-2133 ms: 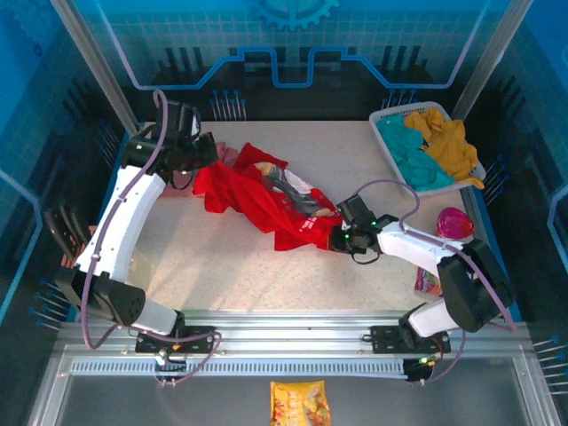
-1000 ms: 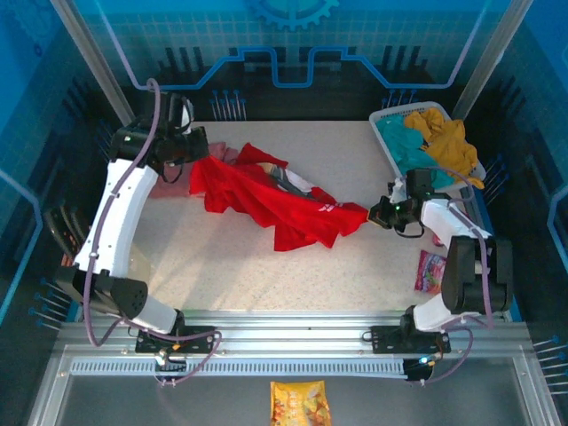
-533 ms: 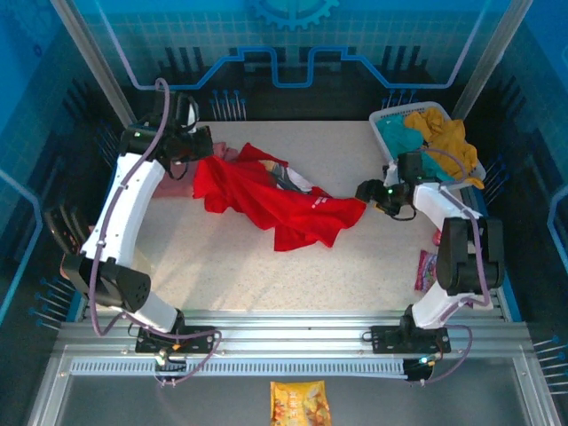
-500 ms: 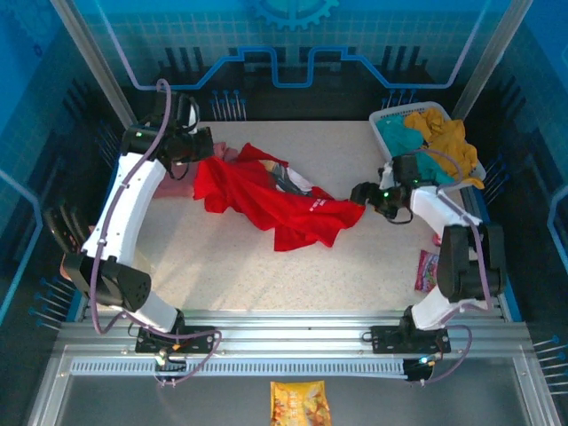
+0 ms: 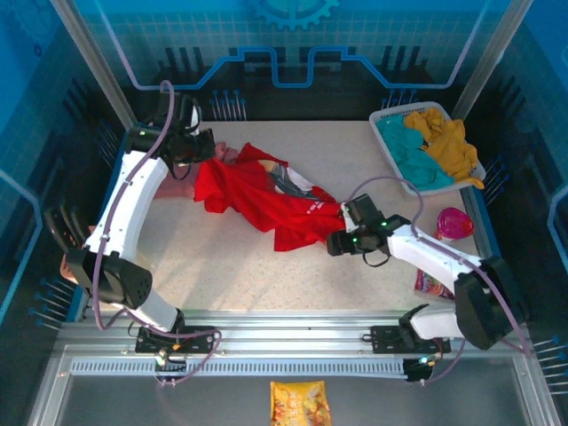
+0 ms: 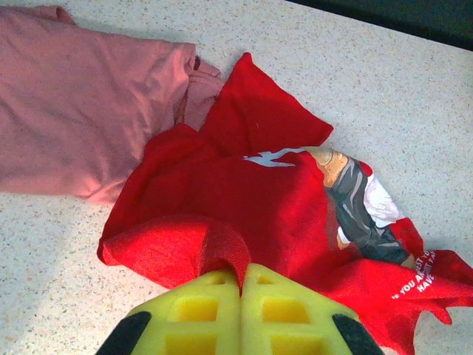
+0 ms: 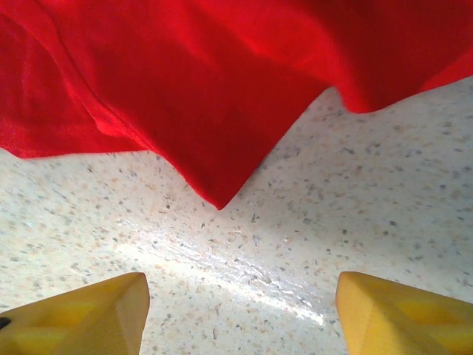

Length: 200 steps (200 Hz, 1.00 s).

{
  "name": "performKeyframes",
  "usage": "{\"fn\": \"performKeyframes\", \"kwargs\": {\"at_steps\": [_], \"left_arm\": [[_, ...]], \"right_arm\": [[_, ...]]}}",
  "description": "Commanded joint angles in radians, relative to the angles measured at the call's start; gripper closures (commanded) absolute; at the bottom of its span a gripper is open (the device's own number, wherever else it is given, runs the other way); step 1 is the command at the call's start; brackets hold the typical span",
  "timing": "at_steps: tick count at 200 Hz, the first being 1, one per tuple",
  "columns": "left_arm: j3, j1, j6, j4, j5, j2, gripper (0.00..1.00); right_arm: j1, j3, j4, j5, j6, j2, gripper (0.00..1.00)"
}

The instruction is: Fold and stack the t-shirts

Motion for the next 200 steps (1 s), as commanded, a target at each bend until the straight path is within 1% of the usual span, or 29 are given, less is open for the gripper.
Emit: {"fn": "performKeyframes", "kwargs": {"at_steps": [1, 15, 33, 83, 119, 129, 150, 167, 200], "left_arm": [[-0.012, 0.008, 0.002, 0.015, 0.030, -0.012, 1.00], [-0.017, 0.008, -0.001, 0.017, 0.036, -0.015, 1.00], [-0.019, 0.008, -0.002, 0.017, 0.041, -0.016, 1.00], [-0.020, 0.009, 0.010, 0.011, 0.031, -0.025, 1.00], [-0.021, 0.012, 0.015, 0.005, 0.032, -0.021, 1.00], [-0.024, 0.012, 0.016, 0.005, 0.032, -0.023, 1.00], [-0.026, 0.012, 0.016, 0.006, 0.034, -0.022, 1.00], [-0.027, 0.013, 0.016, 0.008, 0.035, -0.023, 1.00], [-0.026, 0.012, 0.013, 0.009, 0.040, -0.023, 1.00]], "right_arm": [[0.069, 0.010, 0.056, 0.075, -0.048, 0.076, 0.28], [0.105, 0.025, 0.081, 0.110, -0.068, 0.131, 0.27], [0.145, 0.053, 0.090, 0.192, -0.084, 0.191, 0.31], [0.158, 0.100, 0.134, 0.254, -0.091, 0.286, 0.35], [0.193, 0.117, 0.146, 0.332, -0.122, 0.321, 0.42], [0.201, 0.149, 0.146, 0.360, -0.127, 0.327, 0.44], [0.212, 0.153, 0.145, 0.403, -0.132, 0.327, 0.47], [0.226, 0.158, 0.135, 0.462, -0.138, 0.321, 0.50], [0.234, 0.178, 0.129, 0.505, -0.163, 0.347, 0.50]]}}
